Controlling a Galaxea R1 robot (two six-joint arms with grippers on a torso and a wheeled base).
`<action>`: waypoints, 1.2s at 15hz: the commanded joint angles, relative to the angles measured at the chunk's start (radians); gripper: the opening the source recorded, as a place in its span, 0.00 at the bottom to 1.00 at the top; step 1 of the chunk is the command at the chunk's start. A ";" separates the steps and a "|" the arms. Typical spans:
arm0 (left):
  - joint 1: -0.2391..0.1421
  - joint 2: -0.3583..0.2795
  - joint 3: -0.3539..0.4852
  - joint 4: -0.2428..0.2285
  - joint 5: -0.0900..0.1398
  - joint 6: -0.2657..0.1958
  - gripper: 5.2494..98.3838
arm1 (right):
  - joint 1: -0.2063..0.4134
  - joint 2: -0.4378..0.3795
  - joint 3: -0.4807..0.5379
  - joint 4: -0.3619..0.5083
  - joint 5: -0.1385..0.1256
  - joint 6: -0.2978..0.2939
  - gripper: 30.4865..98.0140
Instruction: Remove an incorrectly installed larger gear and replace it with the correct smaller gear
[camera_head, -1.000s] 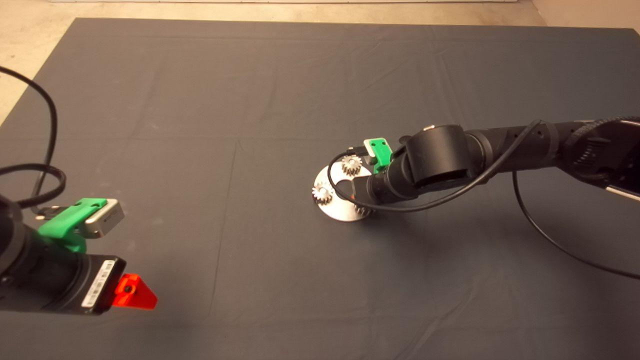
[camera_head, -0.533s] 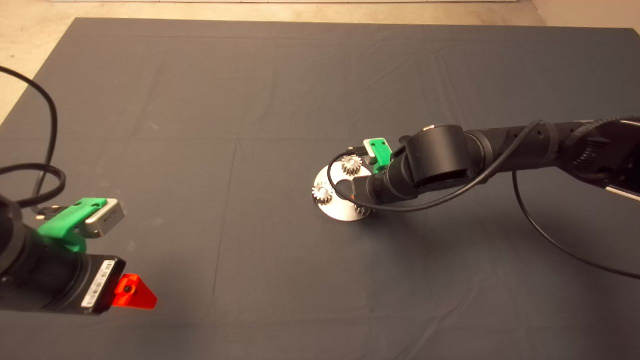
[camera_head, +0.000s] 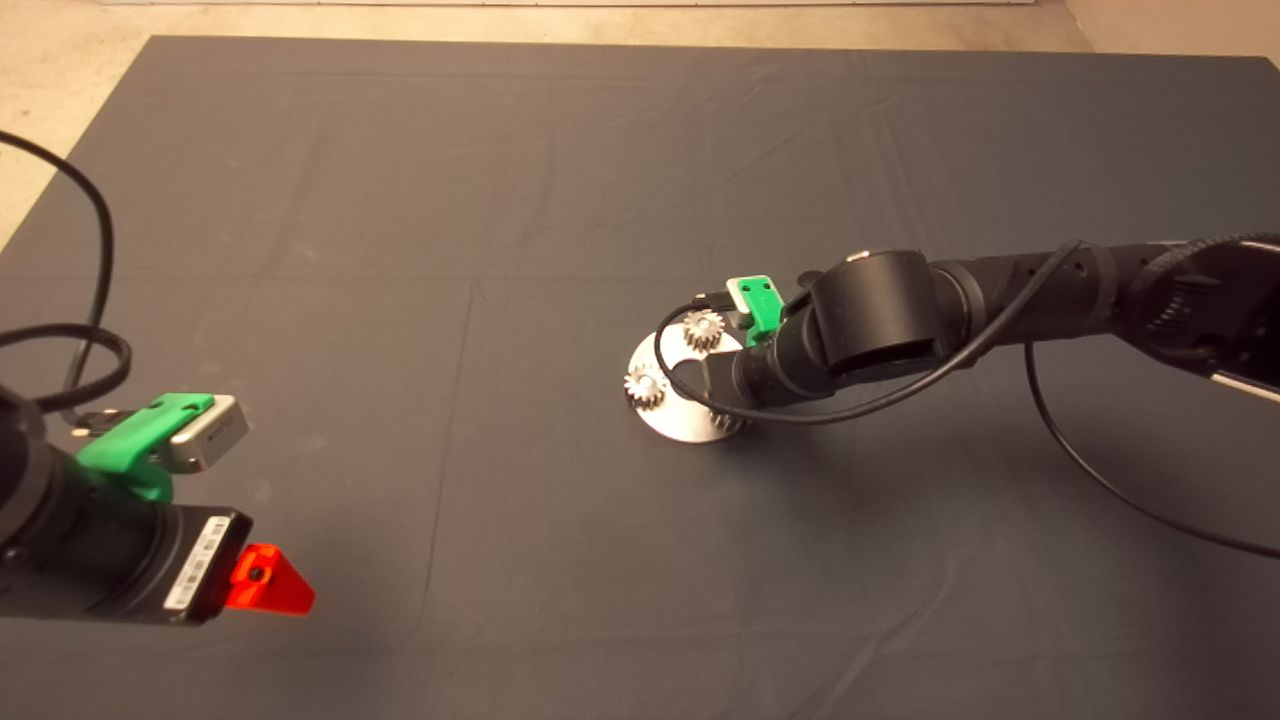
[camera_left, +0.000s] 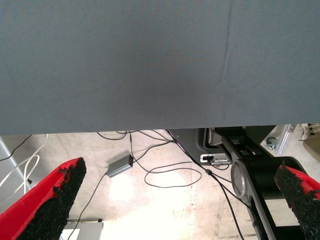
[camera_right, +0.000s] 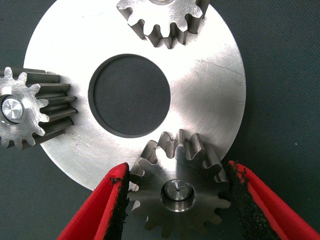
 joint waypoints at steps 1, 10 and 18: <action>-0.004 -0.003 -0.001 0.009 0.098 0.006 1.00 | 0.007 0.006 0.006 -0.037 -0.131 0.003 0.31; -0.004 -0.002 -0.001 0.009 0.098 0.006 1.00 | 0.005 0.007 0.006 -0.037 -0.131 0.003 0.29; -0.004 -0.003 0.000 0.009 0.098 0.006 1.00 | 0.001 0.006 0.007 -0.037 -0.131 0.002 0.25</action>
